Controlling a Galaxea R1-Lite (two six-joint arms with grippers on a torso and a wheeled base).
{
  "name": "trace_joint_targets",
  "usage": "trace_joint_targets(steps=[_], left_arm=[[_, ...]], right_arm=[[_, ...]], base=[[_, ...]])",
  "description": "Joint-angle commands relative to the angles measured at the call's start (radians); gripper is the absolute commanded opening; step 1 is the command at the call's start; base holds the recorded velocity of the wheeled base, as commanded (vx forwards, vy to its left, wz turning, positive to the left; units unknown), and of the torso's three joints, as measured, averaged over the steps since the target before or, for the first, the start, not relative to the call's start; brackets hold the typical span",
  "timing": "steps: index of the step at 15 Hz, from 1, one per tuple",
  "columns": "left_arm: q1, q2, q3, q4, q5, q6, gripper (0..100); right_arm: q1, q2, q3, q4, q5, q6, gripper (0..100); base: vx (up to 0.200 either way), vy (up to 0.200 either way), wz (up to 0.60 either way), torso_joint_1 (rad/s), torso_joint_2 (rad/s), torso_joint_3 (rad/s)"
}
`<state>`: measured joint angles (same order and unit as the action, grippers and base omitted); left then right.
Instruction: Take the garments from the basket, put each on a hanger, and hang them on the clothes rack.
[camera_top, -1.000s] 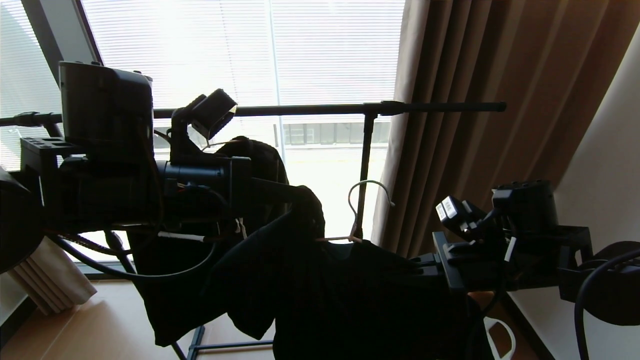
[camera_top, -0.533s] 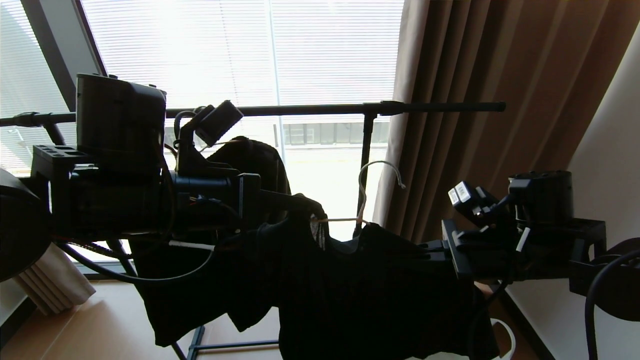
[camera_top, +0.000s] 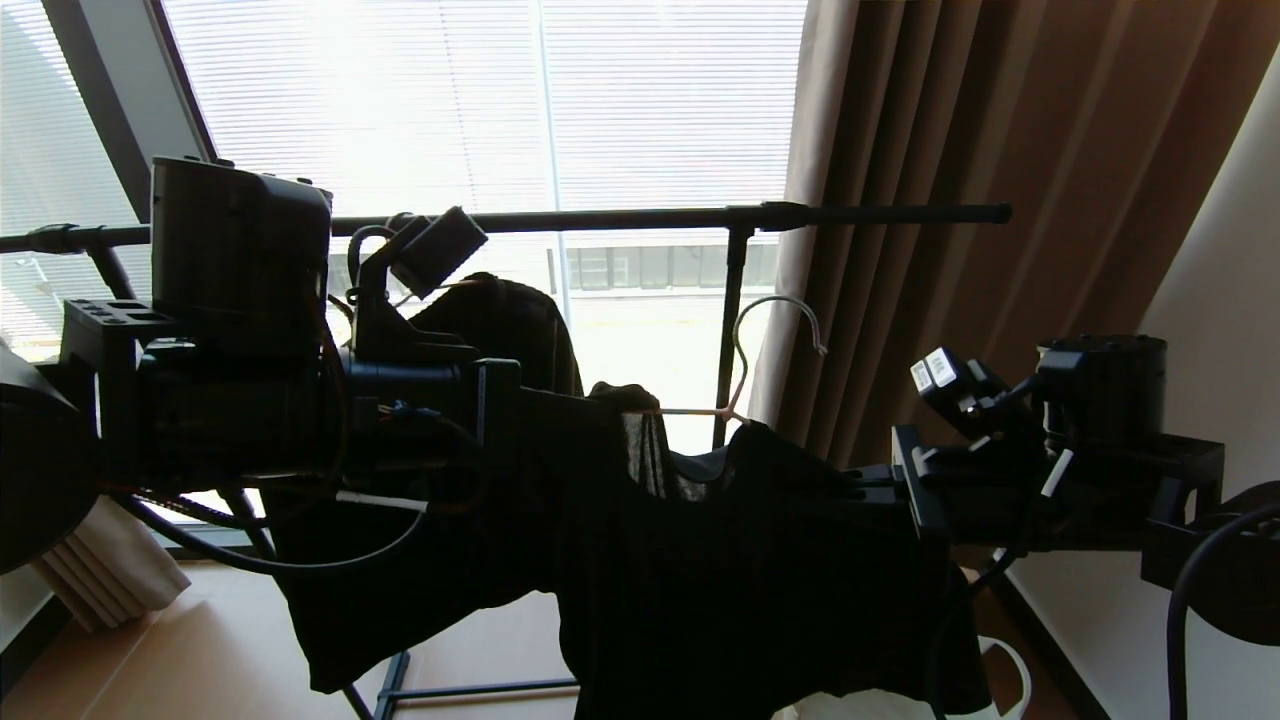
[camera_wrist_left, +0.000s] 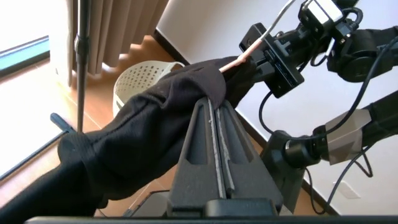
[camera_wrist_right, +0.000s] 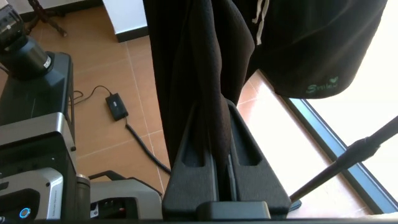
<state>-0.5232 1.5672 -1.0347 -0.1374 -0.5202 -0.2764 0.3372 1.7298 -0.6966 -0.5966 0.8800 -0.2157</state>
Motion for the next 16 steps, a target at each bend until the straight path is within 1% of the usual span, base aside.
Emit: trace_joint_targets(steps=[1, 3, 6, 7, 10, 13, 14, 15, 16], left_arm=[[0.0, -0.006, 0.016, -0.001, -0.001, 0.013, 0], [-0.006, -0.006, 0.035, -0.013, -0.001, 0.034, 0], [-0.031, -0.004, 0.047, -0.017, -0.001, 0.04, 0], [-0.04, -0.003, 0.048, -0.031, -0.003, 0.04, 100], [-0.04, -0.01, 0.05, -0.036, 0.0, 0.039, 100], [-0.011, -0.082, 0.108, -0.048, 0.0, 0.054, 100], [0.038, -0.118, 0.165, -0.088, -0.001, 0.105, 100], [0.065, -0.125, 0.188, -0.106, -0.004, 0.129, 100], [0.143, -0.141, 0.252, -0.151, -0.026, 0.192, 100]], right_arm=[[-0.007, -0.003, -0.001, 0.0, 0.001, 0.003, 0], [-0.007, -0.004, -0.001, 0.0, 0.002, 0.012, 0], [-0.007, -0.001, 0.008, -0.031, 0.001, 0.013, 0], [-0.007, 0.002, 0.014, -0.04, 0.001, 0.015, 0], [-0.007, -0.001, 0.019, -0.042, 0.001, 0.013, 0], [-0.009, -0.003, 0.019, -0.042, 0.001, 0.013, 0], [-0.018, -0.003, 0.019, -0.042, 0.001, 0.013, 0], [-0.023, -0.003, 0.019, -0.042, 0.001, 0.013, 0], [-0.027, -0.003, 0.019, -0.042, 0.001, 0.013, 0]], base=[[0.0, 0.0, 0.0, 0.0, 0.0, 0.0], [0.0, 0.0, 0.0, 0.0, 0.0, 0.0], [0.0, 0.0, 0.0, 0.0, 0.0, 0.0], [0.0, 0.0, 0.0, 0.0, 0.0, 0.0], [0.0, 0.0, 0.0, 0.0, 0.0, 0.0], [0.0, 0.0, 0.0, 0.0, 0.0, 0.0], [0.0, 0.0, 0.0, 0.0, 0.0, 0.0], [0.0, 0.0, 0.0, 0.0, 0.0, 0.0], [0.0, 0.0, 0.0, 0.0, 0.0, 0.0]])
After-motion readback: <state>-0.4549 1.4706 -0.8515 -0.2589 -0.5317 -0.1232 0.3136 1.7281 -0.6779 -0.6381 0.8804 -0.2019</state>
